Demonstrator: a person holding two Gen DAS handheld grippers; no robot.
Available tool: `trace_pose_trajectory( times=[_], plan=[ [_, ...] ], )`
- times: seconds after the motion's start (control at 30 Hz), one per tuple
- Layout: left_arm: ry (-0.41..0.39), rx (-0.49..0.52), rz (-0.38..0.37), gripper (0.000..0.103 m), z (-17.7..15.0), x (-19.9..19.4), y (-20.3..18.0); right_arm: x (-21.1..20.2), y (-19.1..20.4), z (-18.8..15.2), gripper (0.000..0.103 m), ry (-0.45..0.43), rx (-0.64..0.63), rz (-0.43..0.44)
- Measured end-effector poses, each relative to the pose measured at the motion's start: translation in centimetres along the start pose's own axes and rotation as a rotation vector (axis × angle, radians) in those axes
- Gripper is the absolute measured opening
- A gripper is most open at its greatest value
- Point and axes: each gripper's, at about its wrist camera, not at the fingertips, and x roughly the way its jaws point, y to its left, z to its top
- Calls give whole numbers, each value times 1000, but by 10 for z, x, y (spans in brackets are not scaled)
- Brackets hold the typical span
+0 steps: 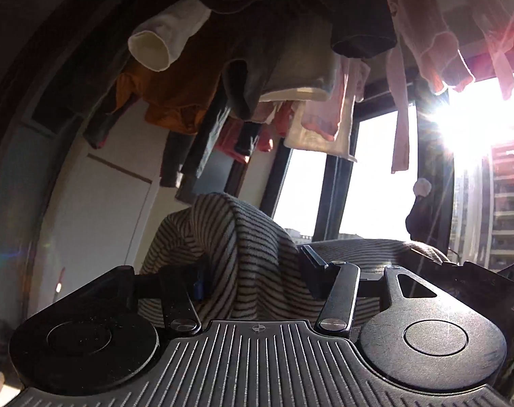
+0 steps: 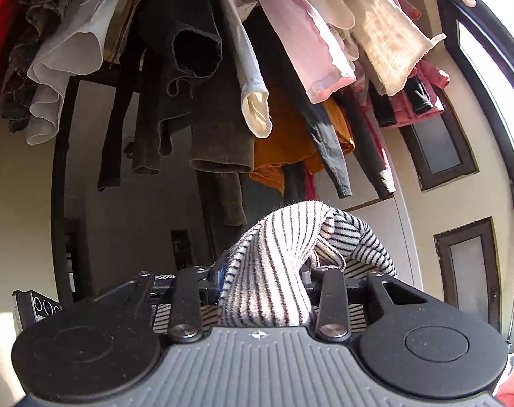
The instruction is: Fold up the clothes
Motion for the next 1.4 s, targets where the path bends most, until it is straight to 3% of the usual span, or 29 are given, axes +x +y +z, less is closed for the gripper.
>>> trace_pose_trajectory(
  times=[0.13, 0.27, 0.3, 0.4, 0.53, 0.57, 0.63, 0.77, 0.83, 0.87, 0.9, 0.93, 1.03, 1.1, 1.17, 1.27, 1.33, 1.4],
  plan=[
    [70, 6, 36, 59, 2, -7, -19, -17, -15, 1, 34, 65, 100, 69],
    [141, 12, 72, 59, 5, -14, -37, -13, -24, -25, 35, 133, 169, 15],
    [158, 14, 81, 59, 5, -16, -42, -4, -31, -31, 36, 160, 188, -26],
    [256, -33, 127, 67, -21, 35, -11, 30, -56, -60, 42, 216, 166, -154],
    [422, 6, 289, 71, -77, 87, 45, 69, -77, -98, 53, 318, 101, -357],
    [451, 24, 323, 76, -90, 91, 57, 76, -77, -109, 63, 332, 79, -403],
    [515, -3, 321, 89, -106, 90, 81, 85, -79, -126, 77, 355, 47, -470],
    [610, -100, 220, 94, -121, 86, 116, 98, -79, -152, 78, 403, 44, -531],
    [648, -133, 127, 94, -134, 88, 118, 102, -78, -169, 77, 452, 90, -529],
    [664, -133, 90, 95, -140, 87, 115, 104, -77, -179, 70, 478, 116, -526],
    [679, -128, 66, 96, -144, 86, 111, 106, -77, -188, 47, 504, 142, -522],
    [689, -127, 55, 96, -150, 87, 107, 107, -76, -198, 40, 531, 169, -504],
    [710, -119, 46, 97, -165, 89, 103, 104, -67, -217, 41, 615, 211, -403],
    [719, -114, 64, 98, -166, 88, 109, 107, -64, -221, 68, 666, 209, -417],
    [717, -157, 81, 98, -165, 86, 121, 111, -73, -227, 74, 706, 250, -442],
    [688, -213, 137, 98, -158, 87, 145, 123, -113, -237, 73, 721, 440, -410],
    [651, -259, 173, 99, -152, 84, 152, 141, -138, -238, 52, 718, 520, -366],
    [613, -282, 203, 99, -144, 82, 149, 170, -156, -225, 41, 722, 483, -325]
  ],
)
